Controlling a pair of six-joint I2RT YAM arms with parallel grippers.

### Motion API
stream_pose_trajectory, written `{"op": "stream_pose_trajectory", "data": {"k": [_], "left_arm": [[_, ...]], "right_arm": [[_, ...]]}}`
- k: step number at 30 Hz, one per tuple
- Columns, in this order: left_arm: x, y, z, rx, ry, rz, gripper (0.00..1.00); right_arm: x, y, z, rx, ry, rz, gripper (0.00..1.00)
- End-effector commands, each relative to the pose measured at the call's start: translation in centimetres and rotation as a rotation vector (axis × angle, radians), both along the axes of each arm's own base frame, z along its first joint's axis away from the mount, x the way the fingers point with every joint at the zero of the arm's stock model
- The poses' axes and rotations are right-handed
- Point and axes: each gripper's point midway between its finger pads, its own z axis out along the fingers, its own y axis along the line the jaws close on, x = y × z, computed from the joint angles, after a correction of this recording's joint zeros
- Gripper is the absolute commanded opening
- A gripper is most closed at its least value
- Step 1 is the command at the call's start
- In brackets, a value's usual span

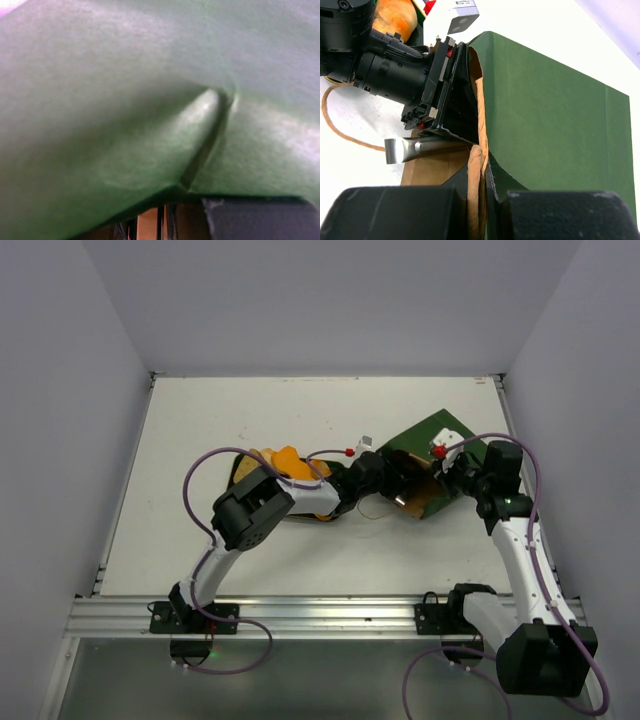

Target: Take the fake bread out of the paper bag

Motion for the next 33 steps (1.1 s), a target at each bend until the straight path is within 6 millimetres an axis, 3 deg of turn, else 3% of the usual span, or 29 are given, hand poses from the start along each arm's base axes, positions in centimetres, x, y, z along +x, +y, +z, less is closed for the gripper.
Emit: {"op": "stream_pose_trajectory", "data": {"k": [1,7,19,33], "left_arm": [[0.2,-0.1,1.4,-0.012,-0.049,-0.009,0.13],[-0.6,1.4,3.1,0.025,-0.119,-0.024,0.00],[-5.4,6.4,5.3,0.061,-0.194,-0.076,0.00],[-11.0,10.0,8.2,0.054,-0.254,-0.151,0.00]], "right_arm": [[-0.5,1.2,0.7,0.035,-0.014,0.066,0.00],[-0.4,0.8,0.8,0.021,-0.023,0.047,0.00],[0.1,0.1,1.1,0.015,-0.034,-0.001,0.00],[0.3,-0.4,1.5,0.023,-0.042,-0.028,0.00]]}}
